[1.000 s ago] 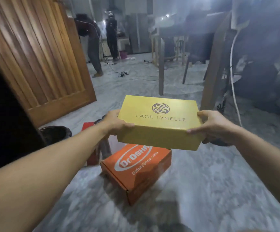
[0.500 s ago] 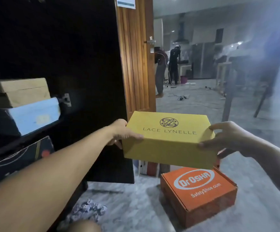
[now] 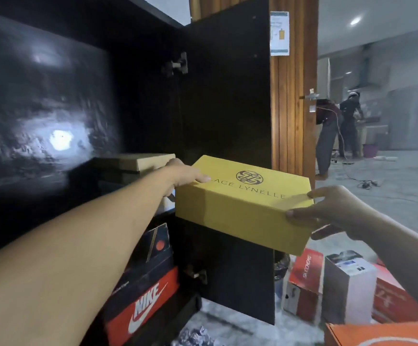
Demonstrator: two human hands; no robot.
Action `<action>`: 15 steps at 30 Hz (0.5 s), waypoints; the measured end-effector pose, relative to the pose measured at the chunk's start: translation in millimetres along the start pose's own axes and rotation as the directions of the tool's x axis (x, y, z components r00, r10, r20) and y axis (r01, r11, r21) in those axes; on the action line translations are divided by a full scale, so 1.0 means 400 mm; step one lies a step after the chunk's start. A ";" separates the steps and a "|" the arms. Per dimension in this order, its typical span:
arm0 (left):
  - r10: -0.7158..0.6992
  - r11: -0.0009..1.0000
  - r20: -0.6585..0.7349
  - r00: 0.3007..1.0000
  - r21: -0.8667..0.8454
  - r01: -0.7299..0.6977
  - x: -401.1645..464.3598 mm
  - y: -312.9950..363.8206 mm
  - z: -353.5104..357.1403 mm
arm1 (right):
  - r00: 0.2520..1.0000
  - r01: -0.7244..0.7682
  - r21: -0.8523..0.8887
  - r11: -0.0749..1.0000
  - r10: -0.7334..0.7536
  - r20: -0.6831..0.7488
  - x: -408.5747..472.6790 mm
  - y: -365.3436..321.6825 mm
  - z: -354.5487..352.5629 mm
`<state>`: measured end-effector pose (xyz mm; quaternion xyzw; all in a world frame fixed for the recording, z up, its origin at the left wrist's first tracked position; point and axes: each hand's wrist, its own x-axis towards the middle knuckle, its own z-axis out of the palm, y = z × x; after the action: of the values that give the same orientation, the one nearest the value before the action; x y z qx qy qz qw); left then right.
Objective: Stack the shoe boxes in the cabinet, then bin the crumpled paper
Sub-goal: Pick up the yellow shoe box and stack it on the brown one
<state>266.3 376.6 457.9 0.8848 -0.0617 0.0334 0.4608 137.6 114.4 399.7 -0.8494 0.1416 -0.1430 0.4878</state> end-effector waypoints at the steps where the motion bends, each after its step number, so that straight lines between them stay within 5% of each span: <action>1: 0.004 0.999 -0.048 0.999 -0.038 -0.006 0.010 0.007 -0.026 | 1.000 0.017 -0.003 1.000 -0.017 -0.004 0.010 -0.026 0.011; 8: 0.058 0.975 -0.391 0.918 -0.177 -0.137 0.112 0.038 -0.181 | 0.987 0.153 0.053 0.987 -0.150 -0.054 0.102 -0.199 0.109; 15: -0.019 0.938 -0.517 0.856 -0.305 -0.163 0.227 0.009 -0.312 | 0.967 0.252 0.108 0.962 -0.246 -0.063 0.210 -0.351 0.256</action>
<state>355.6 469.9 542.9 0.7483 0.0247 0.2738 0.6037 267.9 231.2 481.1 -0.8273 0.0369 -0.2317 0.5104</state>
